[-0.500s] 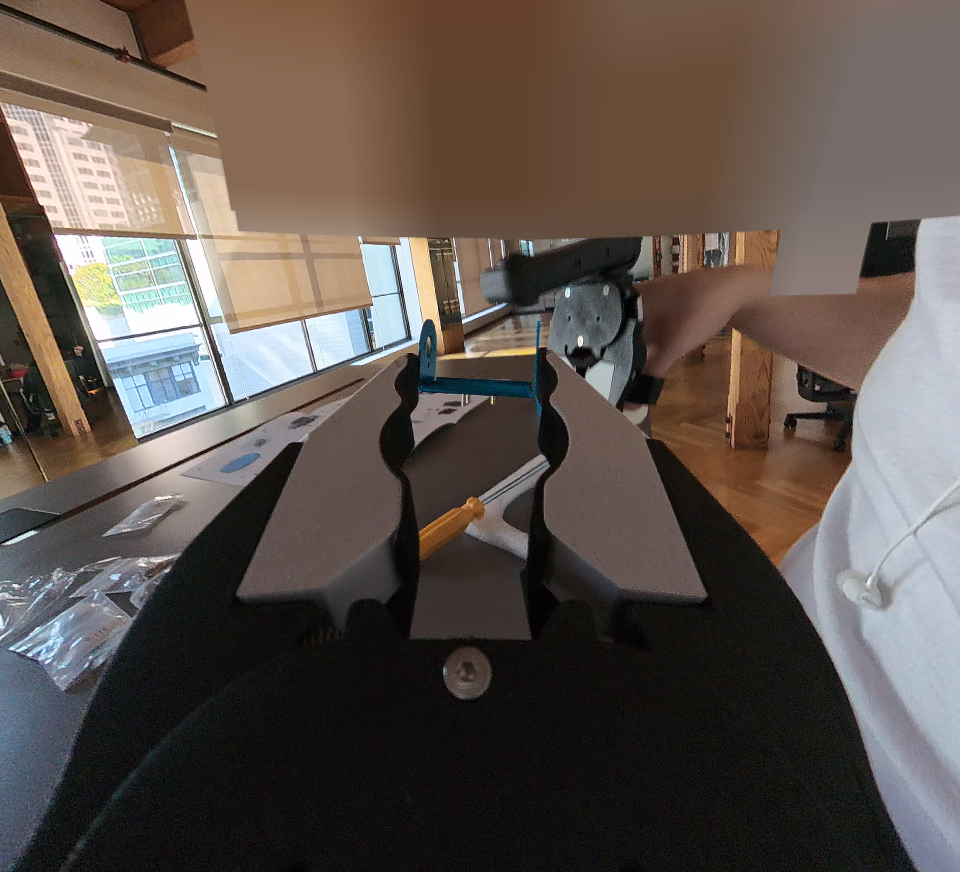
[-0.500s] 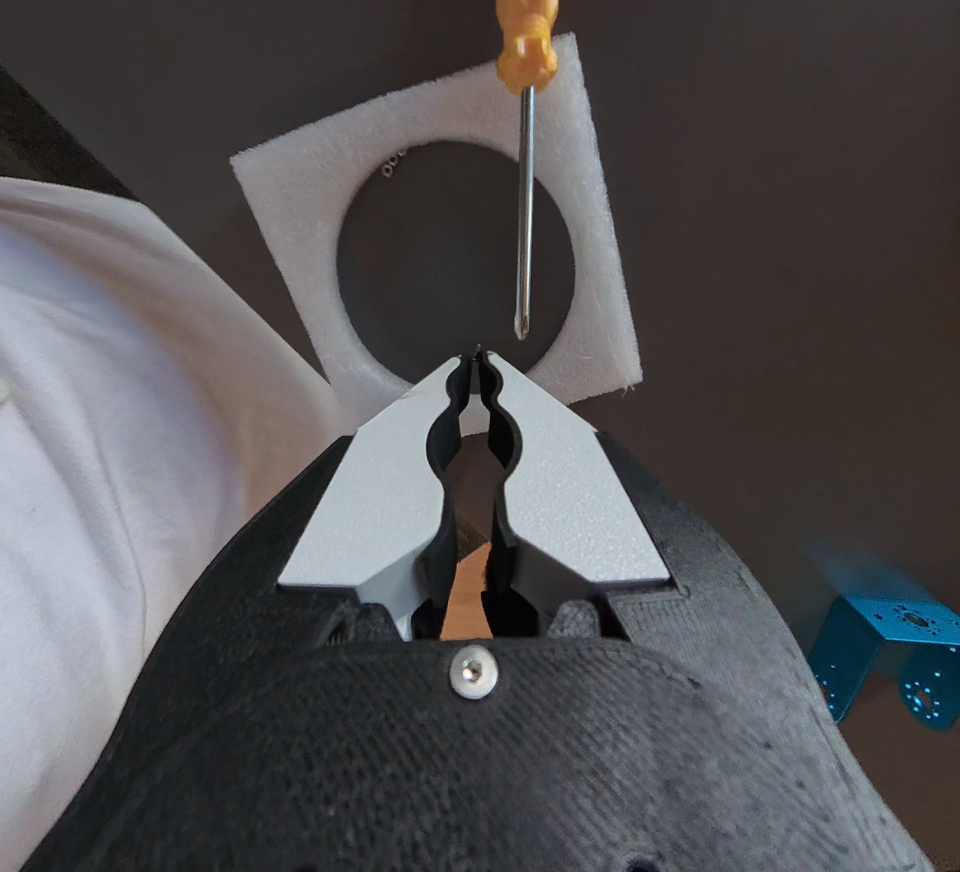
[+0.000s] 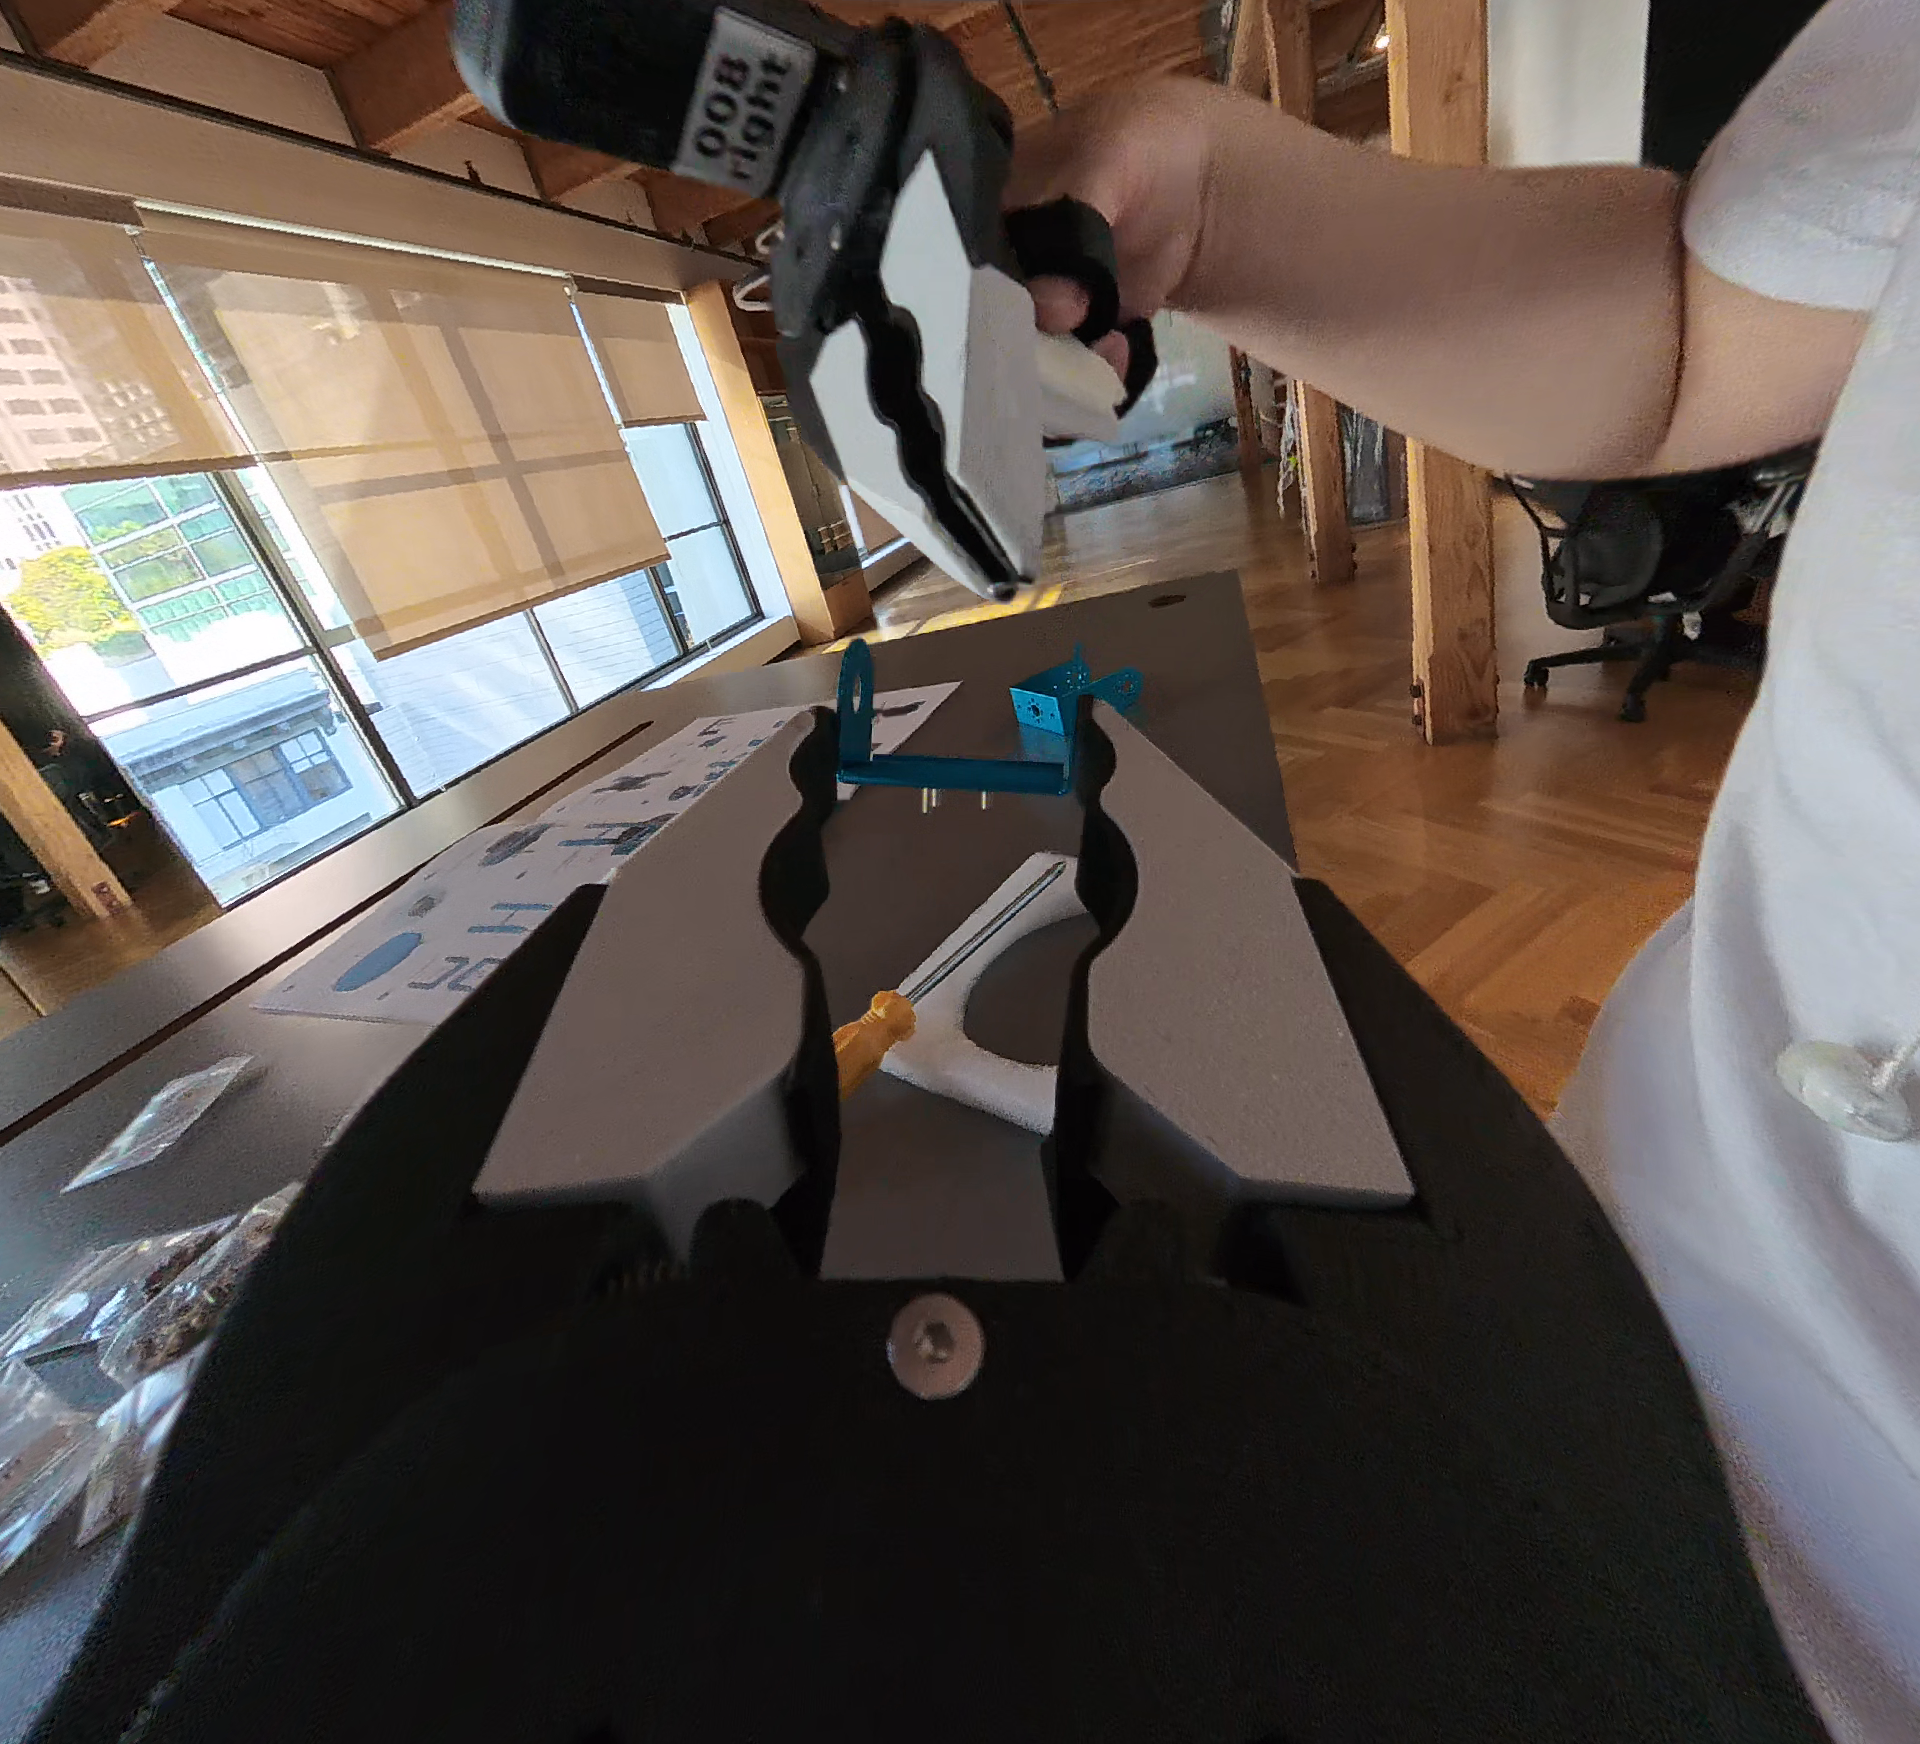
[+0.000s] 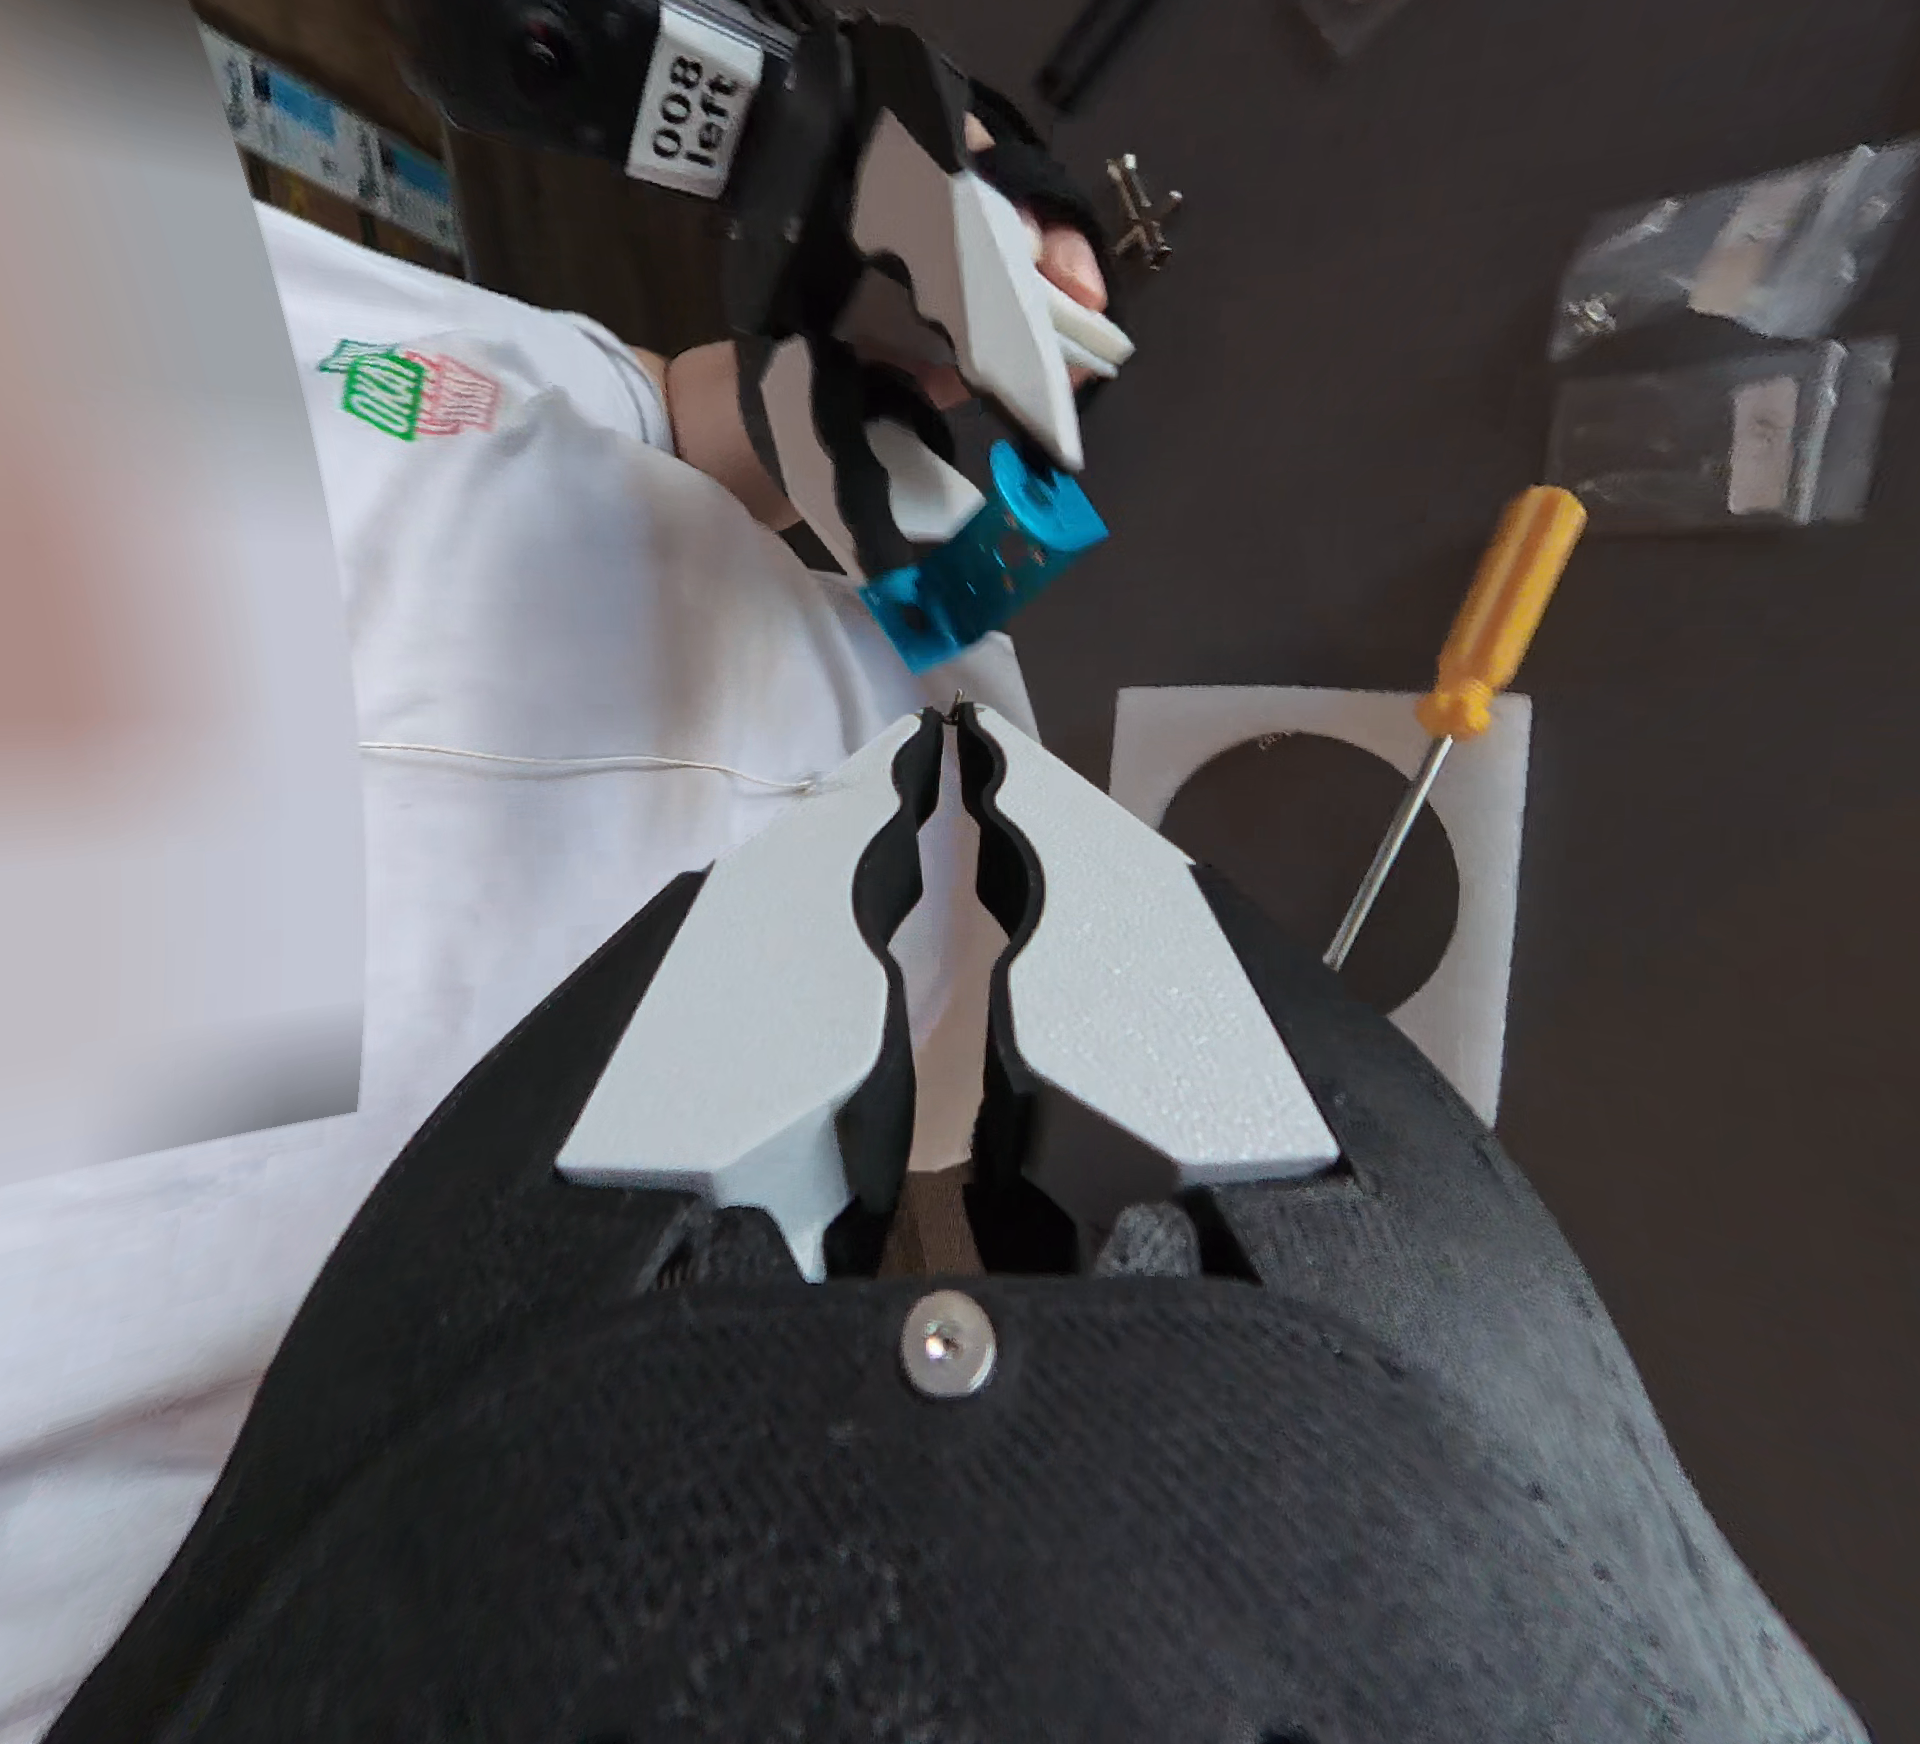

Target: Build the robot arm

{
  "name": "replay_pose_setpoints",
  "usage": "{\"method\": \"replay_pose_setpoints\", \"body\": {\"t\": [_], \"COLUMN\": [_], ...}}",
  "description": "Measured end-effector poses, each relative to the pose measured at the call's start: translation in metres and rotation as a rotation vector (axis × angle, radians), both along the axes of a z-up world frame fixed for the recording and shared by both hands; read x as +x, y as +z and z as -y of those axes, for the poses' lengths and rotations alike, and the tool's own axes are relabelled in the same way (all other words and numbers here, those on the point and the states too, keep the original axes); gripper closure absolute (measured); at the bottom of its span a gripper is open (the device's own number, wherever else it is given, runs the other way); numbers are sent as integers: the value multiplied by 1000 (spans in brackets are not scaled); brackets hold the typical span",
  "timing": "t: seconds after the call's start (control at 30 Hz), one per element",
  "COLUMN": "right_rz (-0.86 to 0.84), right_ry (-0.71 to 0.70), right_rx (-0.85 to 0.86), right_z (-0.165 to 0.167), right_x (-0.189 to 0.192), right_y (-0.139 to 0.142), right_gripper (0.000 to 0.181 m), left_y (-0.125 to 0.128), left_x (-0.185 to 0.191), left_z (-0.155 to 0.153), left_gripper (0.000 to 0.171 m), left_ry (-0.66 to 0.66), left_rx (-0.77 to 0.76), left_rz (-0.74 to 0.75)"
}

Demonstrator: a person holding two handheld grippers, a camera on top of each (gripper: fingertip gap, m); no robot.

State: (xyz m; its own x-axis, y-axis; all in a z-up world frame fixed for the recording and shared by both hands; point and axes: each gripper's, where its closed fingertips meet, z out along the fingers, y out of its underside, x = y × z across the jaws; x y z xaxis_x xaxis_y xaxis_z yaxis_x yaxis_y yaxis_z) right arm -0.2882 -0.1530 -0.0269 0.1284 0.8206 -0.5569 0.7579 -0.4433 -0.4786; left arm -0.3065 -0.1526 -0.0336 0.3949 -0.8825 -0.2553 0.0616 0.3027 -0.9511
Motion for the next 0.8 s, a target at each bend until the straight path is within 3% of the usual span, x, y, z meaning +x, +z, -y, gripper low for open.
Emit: {"method": "replay_pose_setpoints", "body": {"t": [0.2,0.47,0.8], "right_rz": [164,440,599], "right_ry": [183,317,432], "right_rx": [49,124,356], "right_z": [5,0,-15], "right_x": [-31,-25,-20], "right_y": [15,10,10], "right_gripper": [180,180,180], "left_y": [8,24,30], "left_x": [10,6,6], "left_z": [-1,-8,-22], "left_gripper": [127,127,127], "left_ry": [42,92,124], "left_rx": [26,14,-81], "left_rz": [-19,3,-5]}}
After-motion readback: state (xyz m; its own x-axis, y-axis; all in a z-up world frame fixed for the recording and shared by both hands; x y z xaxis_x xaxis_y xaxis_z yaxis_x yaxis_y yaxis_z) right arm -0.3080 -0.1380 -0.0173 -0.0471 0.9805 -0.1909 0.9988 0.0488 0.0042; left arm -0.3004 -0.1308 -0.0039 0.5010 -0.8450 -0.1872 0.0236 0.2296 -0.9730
